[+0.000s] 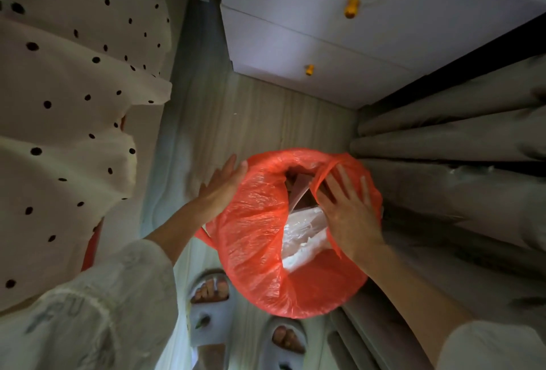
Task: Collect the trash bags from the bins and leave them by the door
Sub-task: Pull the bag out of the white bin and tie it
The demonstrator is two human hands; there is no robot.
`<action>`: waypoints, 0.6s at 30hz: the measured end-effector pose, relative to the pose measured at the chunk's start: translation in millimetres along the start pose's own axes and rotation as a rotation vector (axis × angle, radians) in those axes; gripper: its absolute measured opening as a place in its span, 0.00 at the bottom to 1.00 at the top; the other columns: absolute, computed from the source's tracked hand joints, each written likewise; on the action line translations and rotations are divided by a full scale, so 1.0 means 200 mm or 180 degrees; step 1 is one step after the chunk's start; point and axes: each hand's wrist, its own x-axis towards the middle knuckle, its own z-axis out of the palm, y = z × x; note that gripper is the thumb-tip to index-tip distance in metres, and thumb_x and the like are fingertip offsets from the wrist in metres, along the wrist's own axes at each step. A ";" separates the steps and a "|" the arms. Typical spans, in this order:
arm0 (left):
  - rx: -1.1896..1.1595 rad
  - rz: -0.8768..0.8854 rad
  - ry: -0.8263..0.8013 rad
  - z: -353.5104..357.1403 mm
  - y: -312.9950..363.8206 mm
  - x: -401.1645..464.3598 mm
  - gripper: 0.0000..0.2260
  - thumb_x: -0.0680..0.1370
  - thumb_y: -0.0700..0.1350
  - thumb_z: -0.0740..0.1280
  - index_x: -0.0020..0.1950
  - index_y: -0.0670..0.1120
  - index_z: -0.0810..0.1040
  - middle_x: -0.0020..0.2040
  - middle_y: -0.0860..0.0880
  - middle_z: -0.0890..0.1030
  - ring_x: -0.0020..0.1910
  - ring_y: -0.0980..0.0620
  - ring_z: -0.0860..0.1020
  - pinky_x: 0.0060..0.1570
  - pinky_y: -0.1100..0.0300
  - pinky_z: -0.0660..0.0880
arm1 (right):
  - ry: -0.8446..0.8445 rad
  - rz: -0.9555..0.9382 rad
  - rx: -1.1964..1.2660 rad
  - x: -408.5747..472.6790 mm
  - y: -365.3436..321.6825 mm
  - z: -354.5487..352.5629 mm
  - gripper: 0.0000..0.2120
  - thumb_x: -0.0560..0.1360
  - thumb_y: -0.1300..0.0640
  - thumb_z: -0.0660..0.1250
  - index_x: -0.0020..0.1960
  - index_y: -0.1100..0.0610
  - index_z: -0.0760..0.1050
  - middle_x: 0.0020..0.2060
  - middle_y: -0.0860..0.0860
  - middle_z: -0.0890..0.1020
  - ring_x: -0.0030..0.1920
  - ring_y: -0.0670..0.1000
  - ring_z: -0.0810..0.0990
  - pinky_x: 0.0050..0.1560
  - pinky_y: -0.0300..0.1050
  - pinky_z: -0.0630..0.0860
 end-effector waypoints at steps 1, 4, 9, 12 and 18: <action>-0.0016 -0.0007 -0.0090 0.00 0.00 -0.02 0.37 0.66 0.75 0.46 0.70 0.59 0.59 0.71 0.54 0.65 0.72 0.49 0.62 0.72 0.47 0.55 | 0.0028 -0.0016 0.0015 0.00 0.00 0.00 0.34 0.54 0.56 0.77 0.61 0.52 0.76 0.60 0.57 0.78 0.66 0.58 0.62 0.62 0.70 0.67; 0.0155 0.0255 0.0323 0.02 0.00 -0.06 0.31 0.67 0.73 0.57 0.55 0.50 0.73 0.52 0.51 0.79 0.52 0.49 0.78 0.55 0.53 0.73 | 0.0158 -0.0121 0.0010 -0.01 0.02 0.00 0.29 0.58 0.59 0.73 0.59 0.52 0.77 0.60 0.56 0.78 0.66 0.57 0.62 0.61 0.68 0.68; 0.1803 0.0568 0.1134 -0.08 0.06 -0.15 0.30 0.66 0.71 0.60 0.47 0.45 0.76 0.47 0.45 0.82 0.46 0.42 0.80 0.50 0.53 0.75 | 0.0347 -0.0249 -0.0050 0.00 0.05 0.00 0.24 0.63 0.58 0.58 0.58 0.50 0.78 0.61 0.54 0.78 0.67 0.56 0.63 0.60 0.66 0.69; 0.2140 0.0751 0.1339 -0.14 0.14 -0.25 0.22 0.71 0.64 0.62 0.45 0.44 0.77 0.45 0.42 0.83 0.46 0.40 0.80 0.47 0.54 0.72 | 0.0227 -0.0295 -0.0080 0.01 0.06 -0.03 0.22 0.62 0.58 0.63 0.55 0.50 0.79 0.59 0.54 0.80 0.65 0.58 0.72 0.56 0.66 0.72; 0.2678 0.1272 0.0623 -0.05 0.25 -0.52 0.13 0.76 0.50 0.61 0.58 0.46 0.73 0.56 0.45 0.79 0.57 0.43 0.75 0.54 0.52 0.71 | -0.0280 -0.0162 0.0239 -0.02 0.03 -0.19 0.21 0.58 0.56 0.76 0.51 0.49 0.81 0.63 0.53 0.78 0.67 0.58 0.72 0.60 0.64 0.70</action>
